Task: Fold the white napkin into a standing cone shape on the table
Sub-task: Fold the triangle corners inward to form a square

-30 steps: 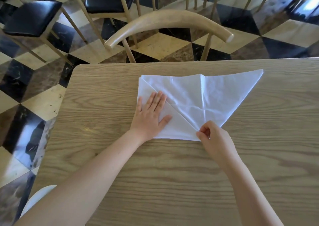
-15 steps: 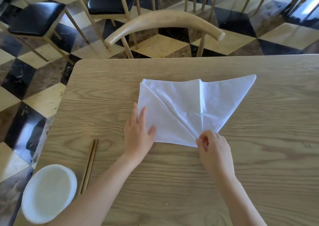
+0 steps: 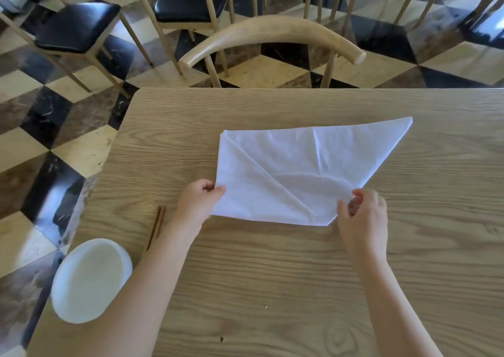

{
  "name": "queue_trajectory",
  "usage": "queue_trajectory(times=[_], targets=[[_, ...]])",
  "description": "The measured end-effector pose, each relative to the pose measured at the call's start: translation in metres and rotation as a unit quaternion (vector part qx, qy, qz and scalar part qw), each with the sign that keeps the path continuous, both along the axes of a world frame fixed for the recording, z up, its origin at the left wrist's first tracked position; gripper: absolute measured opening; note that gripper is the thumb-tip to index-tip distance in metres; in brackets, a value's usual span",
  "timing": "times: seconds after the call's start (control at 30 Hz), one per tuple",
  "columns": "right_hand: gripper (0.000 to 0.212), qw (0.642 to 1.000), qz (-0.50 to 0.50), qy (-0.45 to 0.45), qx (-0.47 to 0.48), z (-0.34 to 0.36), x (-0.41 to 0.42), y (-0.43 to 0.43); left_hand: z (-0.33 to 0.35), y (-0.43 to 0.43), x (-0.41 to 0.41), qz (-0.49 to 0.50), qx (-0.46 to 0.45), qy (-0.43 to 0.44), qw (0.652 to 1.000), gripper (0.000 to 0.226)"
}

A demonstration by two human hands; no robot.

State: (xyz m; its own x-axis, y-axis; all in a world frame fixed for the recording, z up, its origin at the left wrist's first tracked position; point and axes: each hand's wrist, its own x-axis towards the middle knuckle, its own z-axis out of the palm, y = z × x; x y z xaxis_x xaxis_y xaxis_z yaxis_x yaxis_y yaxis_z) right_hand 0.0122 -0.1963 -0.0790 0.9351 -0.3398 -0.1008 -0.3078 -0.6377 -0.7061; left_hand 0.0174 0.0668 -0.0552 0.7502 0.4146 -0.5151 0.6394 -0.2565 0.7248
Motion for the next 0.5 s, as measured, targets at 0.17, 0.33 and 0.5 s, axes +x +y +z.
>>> queue_trajectory(times=[0.17, 0.33, 0.5], targets=[[0.043, 0.993, -0.079, 0.047, 0.076, 0.009, 0.029, -0.012, -0.011, 0.005, -0.065, 0.066, -0.022, 0.040, 0.997, 0.011], [0.025, 0.991, -0.084, 0.081, 0.070, 0.003, 0.054, -0.009, -0.022, 0.005, -0.071, 0.078, -0.007, 0.022, 0.997, 0.009], [0.013, 0.995, -0.094, 0.040, 0.013, 0.003, 0.055, -0.008, -0.023, 0.000, -0.073, 0.034, 0.072, 0.023, 0.997, 0.010]])
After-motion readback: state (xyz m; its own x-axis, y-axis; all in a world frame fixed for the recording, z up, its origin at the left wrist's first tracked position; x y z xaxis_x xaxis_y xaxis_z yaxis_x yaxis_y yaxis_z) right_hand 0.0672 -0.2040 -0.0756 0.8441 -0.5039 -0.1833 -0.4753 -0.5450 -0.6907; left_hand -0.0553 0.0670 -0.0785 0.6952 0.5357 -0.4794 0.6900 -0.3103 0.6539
